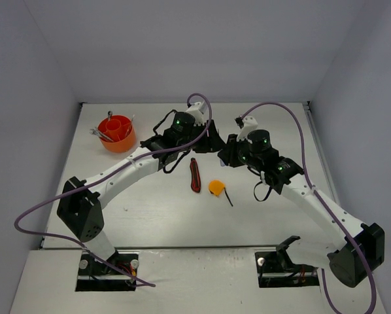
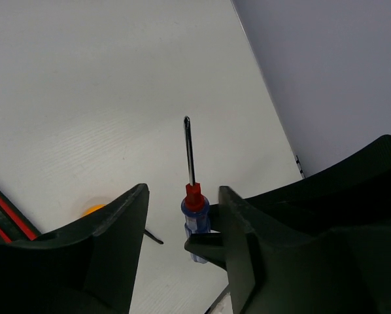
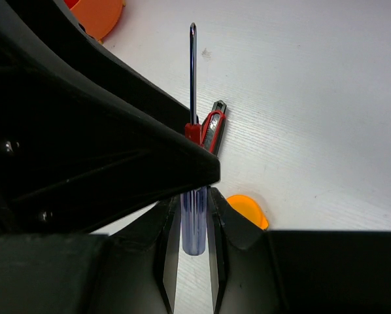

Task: Sort the tools into containers

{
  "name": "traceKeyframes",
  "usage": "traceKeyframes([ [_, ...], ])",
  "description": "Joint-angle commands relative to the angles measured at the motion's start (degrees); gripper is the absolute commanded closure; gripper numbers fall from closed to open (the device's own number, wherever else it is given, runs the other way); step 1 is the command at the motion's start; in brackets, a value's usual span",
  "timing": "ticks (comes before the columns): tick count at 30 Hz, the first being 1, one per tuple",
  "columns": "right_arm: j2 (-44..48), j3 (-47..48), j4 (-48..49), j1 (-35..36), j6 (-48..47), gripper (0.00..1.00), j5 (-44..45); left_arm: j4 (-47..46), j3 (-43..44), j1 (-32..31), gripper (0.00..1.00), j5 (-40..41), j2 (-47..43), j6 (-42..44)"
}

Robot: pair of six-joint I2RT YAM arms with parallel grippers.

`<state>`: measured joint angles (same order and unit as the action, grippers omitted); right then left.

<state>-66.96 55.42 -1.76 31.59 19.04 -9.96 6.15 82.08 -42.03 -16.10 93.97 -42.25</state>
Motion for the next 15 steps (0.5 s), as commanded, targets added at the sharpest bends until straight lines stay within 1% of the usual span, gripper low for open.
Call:
traceKeyframes([
  [1, 0.7, 2.4, 4.8, 0.4, 0.5, 1.00, -0.4, -3.7, 3.0, -0.9, 0.72, -0.9, -0.7, 0.1],
  [3, 0.5, 2.6, 5.0, 0.4, 0.4, 1.00, -0.3, -3.8, 2.7, -0.9, 0.82, -1.0, -0.7, -0.1],
  [6, 0.3, 2.8, 5.0, 0.4, 0.1, 0.99, -0.3, -4.2, 2.4, -0.9, 0.93, -1.2, -0.8, -0.1],
  [7, 0.2, 2.8, 5.0, 0.4, 0.1, 0.99, -0.3, -4.5, 2.3, -0.9, 0.98, -1.3, -1.0, 0.0],
  [9, -0.1, 2.9, 5.0, 0.4, -0.1, 0.93, -0.5, -4.4, 2.3, -0.9, 1.00, -1.2, -1.2, 0.5],
  [11, -0.2, 2.7, 5.0, 0.4, -0.1, 0.78, -0.5, -4.2, 2.4, -0.8, 1.00, -0.9, -1.5, 1.5],
  [12, -0.2, 2.7, 5.0, 0.4, -0.1, 0.67, -0.2, -3.8, 2.5, -0.7, 1.00, -0.6, -1.7, 2.2],
  [13, -0.2, 2.5, 4.9, 0.3, -0.1, 0.51, 0.2, -2.9, 2.7, -0.6, 1.00, -0.4, -1.8, 3.6],
  [15, 0.1, 2.1, 4.8, 0.2, -0.1, 0.37, 1.2, -0.3, 4.2, 0.0, 1.00, 0.7, -2.3, 6.7],
])
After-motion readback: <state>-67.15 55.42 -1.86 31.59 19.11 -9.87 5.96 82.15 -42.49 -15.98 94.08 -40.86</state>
